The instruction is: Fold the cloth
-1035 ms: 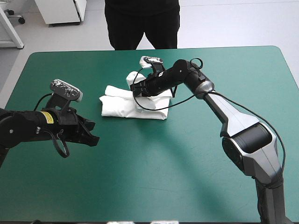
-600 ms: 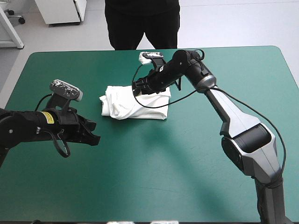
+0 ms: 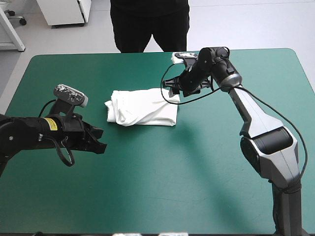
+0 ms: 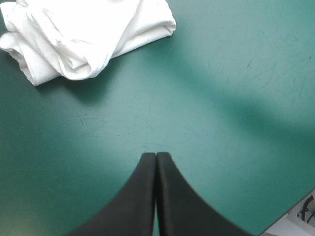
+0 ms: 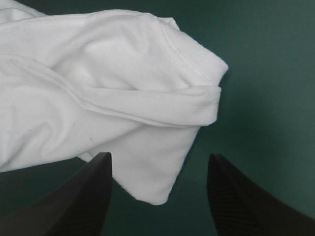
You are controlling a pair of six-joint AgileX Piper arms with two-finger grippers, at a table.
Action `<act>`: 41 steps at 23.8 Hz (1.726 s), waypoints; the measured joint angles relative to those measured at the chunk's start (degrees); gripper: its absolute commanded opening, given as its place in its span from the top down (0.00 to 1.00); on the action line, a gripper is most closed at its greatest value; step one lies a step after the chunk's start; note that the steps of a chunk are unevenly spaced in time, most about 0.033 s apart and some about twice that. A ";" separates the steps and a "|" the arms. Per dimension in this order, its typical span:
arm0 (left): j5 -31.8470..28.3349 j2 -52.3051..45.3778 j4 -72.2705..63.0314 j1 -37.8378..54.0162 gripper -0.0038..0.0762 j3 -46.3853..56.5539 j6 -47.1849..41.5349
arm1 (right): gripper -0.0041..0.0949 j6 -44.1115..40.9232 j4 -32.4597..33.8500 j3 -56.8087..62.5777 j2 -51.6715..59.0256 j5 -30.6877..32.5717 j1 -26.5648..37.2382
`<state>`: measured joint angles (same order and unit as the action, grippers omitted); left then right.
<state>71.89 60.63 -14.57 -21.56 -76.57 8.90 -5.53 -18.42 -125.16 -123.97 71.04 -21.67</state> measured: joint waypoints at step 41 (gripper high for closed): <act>0.00 0.00 0.02 0.00 0.96 0.00 -1.07 | 0.98 2.14 8.79 13.25 -1.76 -8.16 3.29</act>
<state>71.89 60.63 -14.55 -21.56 -76.57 7.83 -3.39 -9.64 -111.91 -125.73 62.88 -18.37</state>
